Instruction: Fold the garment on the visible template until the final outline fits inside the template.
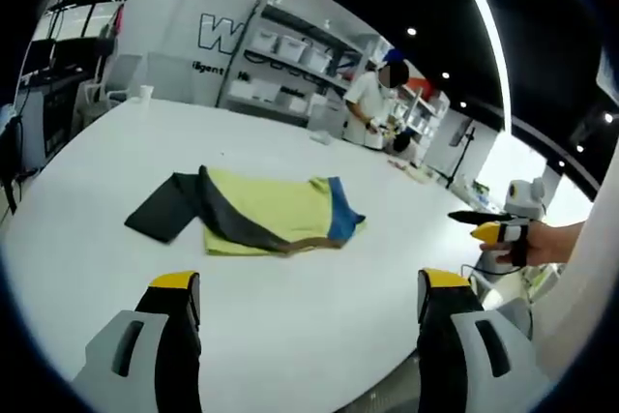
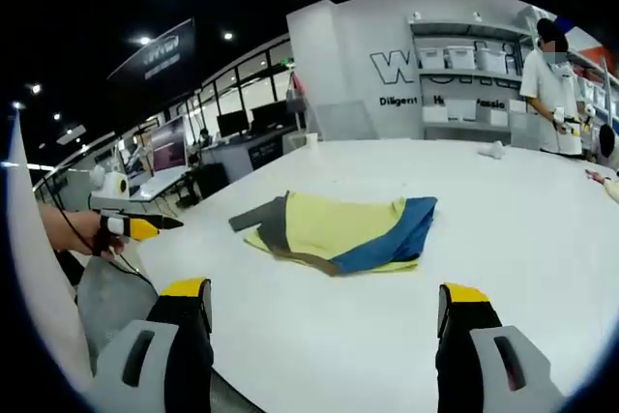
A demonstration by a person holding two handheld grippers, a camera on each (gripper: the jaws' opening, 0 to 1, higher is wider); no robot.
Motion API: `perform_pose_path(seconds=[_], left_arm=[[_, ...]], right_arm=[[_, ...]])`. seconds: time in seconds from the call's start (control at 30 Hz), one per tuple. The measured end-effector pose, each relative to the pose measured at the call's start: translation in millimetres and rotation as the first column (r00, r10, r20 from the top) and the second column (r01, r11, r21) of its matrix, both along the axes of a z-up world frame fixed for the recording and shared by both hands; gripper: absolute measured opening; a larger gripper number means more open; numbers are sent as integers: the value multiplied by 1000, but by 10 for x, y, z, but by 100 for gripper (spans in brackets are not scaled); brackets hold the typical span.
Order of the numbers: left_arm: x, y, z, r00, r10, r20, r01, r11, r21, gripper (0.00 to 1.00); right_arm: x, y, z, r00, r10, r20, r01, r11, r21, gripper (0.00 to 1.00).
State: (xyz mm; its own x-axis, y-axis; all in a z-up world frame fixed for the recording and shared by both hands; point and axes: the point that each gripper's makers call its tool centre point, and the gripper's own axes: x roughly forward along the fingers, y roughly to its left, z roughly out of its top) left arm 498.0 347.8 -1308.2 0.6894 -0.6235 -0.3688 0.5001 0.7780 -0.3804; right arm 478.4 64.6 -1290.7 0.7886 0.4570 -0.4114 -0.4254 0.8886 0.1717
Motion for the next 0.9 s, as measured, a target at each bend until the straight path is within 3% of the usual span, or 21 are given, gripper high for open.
perform_pose_path(seconds=[0.9], left_arm=[[66,-46,11,999,-34,1,34,999,17,89]], right_arm=[[68,27,6,999,34,7,-34,999,-29,91]])
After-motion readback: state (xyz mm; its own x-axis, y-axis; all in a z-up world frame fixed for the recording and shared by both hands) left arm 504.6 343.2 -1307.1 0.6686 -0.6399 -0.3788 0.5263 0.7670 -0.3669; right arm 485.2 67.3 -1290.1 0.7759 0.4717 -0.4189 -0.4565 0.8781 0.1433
